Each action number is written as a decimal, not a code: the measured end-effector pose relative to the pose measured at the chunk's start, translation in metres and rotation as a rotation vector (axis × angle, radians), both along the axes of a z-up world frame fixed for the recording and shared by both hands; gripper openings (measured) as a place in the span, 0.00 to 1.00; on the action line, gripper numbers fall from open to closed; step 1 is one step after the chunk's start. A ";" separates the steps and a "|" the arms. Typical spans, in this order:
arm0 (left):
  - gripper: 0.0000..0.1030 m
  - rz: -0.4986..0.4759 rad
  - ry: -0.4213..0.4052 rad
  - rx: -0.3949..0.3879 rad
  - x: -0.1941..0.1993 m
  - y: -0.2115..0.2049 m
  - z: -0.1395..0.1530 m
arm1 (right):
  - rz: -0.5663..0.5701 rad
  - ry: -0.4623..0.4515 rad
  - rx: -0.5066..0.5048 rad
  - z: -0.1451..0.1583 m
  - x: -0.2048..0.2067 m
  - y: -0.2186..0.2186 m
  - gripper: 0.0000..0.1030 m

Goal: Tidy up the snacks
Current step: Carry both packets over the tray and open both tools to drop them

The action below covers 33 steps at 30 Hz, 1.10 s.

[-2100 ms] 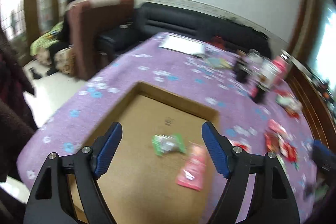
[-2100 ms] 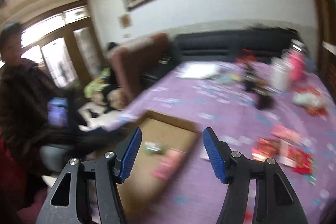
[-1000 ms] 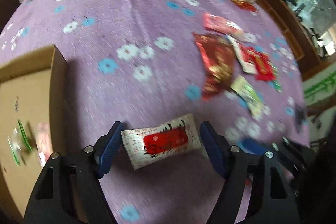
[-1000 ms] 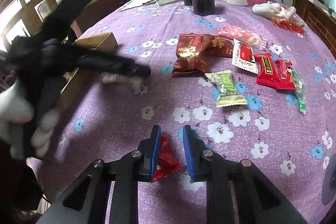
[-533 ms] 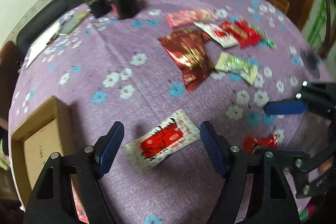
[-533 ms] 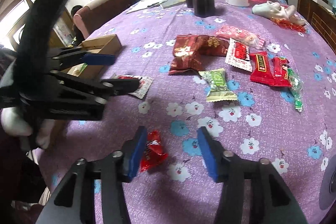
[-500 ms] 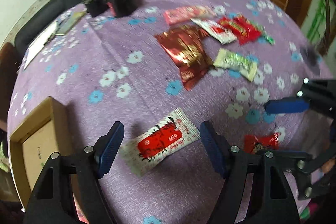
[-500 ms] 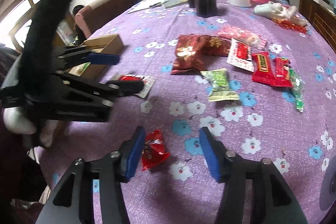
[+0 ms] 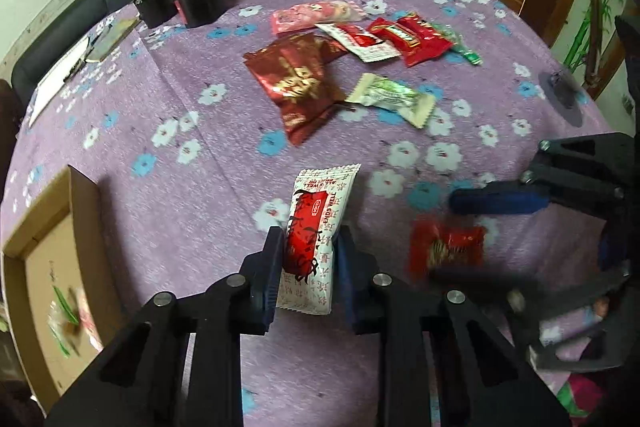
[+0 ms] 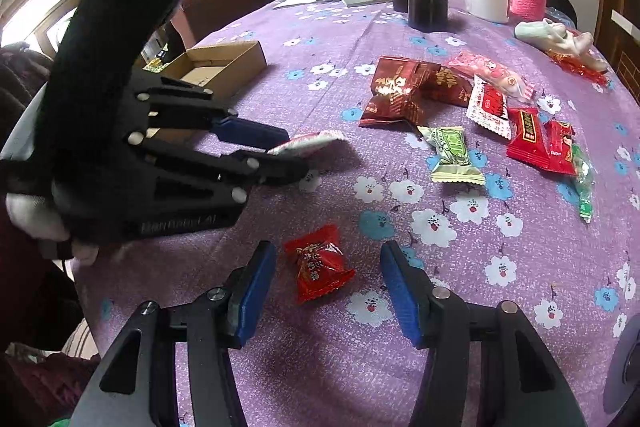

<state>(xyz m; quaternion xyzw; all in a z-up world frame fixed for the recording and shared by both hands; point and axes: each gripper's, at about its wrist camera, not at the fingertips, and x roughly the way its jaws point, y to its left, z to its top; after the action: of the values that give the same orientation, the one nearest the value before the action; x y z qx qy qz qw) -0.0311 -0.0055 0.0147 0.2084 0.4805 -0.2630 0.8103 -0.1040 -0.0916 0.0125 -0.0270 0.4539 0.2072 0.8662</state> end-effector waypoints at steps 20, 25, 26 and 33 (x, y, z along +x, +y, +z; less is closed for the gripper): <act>0.22 0.365 -0.088 -0.250 -0.022 0.138 0.063 | -0.012 -0.067 0.090 0.055 -0.004 0.017 0.21; 0.22 0.552 -0.090 -0.250 -0.005 0.209 0.061 | 0.044 -0.075 0.179 0.078 0.023 0.069 0.21; 0.22 0.586 -0.089 -0.251 -0.002 0.221 0.059 | 0.056 -0.079 0.178 0.081 0.029 0.082 0.21; 0.22 0.734 -0.042 -0.304 0.024 0.267 0.037 | 0.098 -0.070 0.180 0.084 0.075 0.162 0.21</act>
<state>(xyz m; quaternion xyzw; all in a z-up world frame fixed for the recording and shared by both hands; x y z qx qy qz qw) -0.0074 0.2611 0.0521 -0.0944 0.4620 -0.0198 0.8816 -0.0293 0.0705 0.0970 0.0217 0.4009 0.2881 0.8694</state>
